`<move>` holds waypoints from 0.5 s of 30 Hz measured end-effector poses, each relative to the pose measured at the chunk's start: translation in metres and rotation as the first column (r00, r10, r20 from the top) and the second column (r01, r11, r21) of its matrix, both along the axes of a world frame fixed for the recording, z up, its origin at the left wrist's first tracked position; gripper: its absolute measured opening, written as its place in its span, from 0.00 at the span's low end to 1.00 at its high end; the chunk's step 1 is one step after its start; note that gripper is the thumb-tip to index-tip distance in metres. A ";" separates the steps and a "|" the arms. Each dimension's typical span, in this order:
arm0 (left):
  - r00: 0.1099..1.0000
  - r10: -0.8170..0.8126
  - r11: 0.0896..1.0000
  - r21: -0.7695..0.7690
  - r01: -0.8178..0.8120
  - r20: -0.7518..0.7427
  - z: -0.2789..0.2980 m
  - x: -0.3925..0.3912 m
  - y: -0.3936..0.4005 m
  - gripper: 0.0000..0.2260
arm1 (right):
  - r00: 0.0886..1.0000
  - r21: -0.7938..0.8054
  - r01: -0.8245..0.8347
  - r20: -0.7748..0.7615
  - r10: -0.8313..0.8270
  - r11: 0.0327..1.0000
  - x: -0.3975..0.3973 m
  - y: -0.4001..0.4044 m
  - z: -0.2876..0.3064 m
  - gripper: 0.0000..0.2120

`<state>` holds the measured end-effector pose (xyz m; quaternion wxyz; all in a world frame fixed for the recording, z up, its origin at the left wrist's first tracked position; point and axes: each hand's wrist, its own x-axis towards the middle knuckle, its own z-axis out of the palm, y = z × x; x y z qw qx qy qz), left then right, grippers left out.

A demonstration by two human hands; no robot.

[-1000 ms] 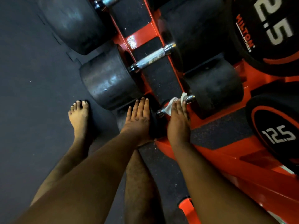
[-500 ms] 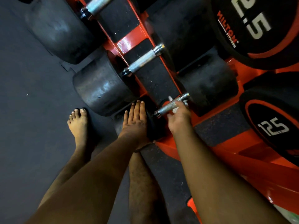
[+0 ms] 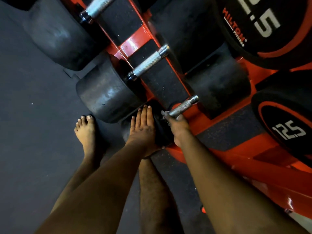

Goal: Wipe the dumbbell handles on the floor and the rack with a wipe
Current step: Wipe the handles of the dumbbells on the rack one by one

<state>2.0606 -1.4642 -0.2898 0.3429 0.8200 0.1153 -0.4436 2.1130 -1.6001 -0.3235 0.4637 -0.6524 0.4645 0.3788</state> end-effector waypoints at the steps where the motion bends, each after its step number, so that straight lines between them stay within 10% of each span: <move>1: 1.000 0.004 1.000 0.003 -0.004 0.000 0.000 0.000 0.000 0.69 | 0.999 -0.019 -0.048 0.008 0.048 0.999 -0.004 -0.003 -0.001 0.21; 5: 1.000 -0.004 1.000 -0.003 0.004 -0.007 -0.001 0.000 -0.001 0.69 | 0.919 -0.222 -0.382 0.008 0.393 0.897 -0.005 -0.012 0.016 0.09; 8: 1.000 -0.006 1.000 -0.005 0.006 -0.004 -0.002 -0.001 -0.001 0.68 | 0.617 -0.419 -0.666 0.157 0.771 0.618 0.004 -0.016 0.045 0.07; 11: 1.000 -0.005 1.000 -0.010 0.005 -0.001 -0.002 -0.001 0.000 0.68 | 0.256 -0.730 -0.570 0.277 0.926 0.376 0.027 -0.024 0.046 0.19; 15: 1.000 0.005 1.000 -0.004 -0.005 0.006 -0.002 -0.001 0.000 0.68 | 0.038 -0.727 -0.686 -0.089 0.995 -0.039 0.021 -0.029 0.027 0.27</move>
